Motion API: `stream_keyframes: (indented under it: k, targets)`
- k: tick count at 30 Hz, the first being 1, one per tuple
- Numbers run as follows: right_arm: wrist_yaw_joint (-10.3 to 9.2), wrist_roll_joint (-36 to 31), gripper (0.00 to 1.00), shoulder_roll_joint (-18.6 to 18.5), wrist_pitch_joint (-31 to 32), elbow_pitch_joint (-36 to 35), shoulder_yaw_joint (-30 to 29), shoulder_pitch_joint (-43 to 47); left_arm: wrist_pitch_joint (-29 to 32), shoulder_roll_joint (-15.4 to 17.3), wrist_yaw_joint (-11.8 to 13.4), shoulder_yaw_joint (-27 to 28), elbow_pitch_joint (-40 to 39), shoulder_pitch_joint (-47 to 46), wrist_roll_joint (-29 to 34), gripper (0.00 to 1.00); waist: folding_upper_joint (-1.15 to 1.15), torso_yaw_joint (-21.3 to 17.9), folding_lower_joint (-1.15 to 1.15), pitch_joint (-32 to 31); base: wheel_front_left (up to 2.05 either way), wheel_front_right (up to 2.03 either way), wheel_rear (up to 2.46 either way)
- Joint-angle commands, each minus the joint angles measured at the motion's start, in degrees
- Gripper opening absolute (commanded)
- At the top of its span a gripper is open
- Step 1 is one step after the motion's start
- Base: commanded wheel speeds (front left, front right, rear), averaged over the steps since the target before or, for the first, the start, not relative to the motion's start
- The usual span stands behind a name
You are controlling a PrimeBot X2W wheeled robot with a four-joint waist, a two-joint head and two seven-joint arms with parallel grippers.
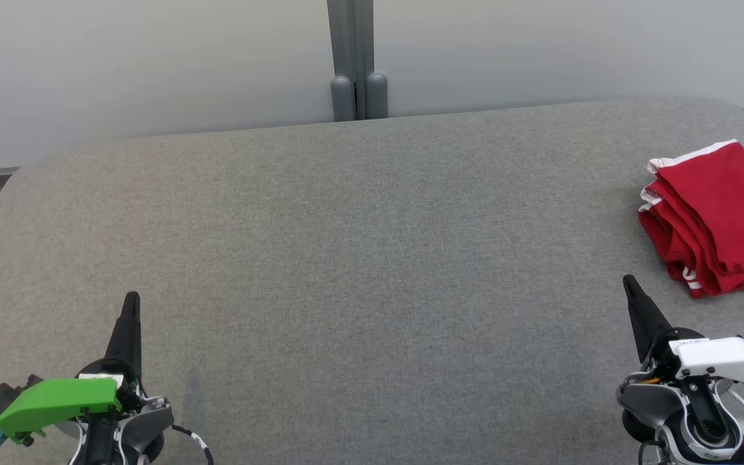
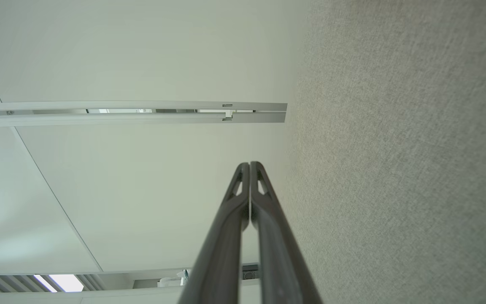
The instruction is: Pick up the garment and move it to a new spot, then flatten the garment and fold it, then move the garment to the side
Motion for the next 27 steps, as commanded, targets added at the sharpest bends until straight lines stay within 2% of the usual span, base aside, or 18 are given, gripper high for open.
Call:
stream_keyframes:
  k: [1,7,27]
  targets:
    - [0.04,1.3,0.0,0.0,0.3,-0.5,-0.2,0.6,0.3,0.4,-0.3,0.3,-0.4,0.7,-1.2,0.0,0.0,0.0,0.0,0.0,0.0,0.0,0.0]
    - [0.04,3.5,0.0,0.1,0.8,-0.8,-0.4,0.7,0.9,0.4,-0.3,0.5,-0.7,0.9,-3.3,0.0,0.0,-0.1,0.0,-0.1,0.0,0.0,0.0]
    - [0.04,3.5,0.0,0.1,0.8,-0.8,-0.4,0.7,1.0,0.4,-0.3,0.5,-0.6,0.8,-3.1,0.0,0.0,-0.1,0.0,-0.1,0.0,0.0,0.0]
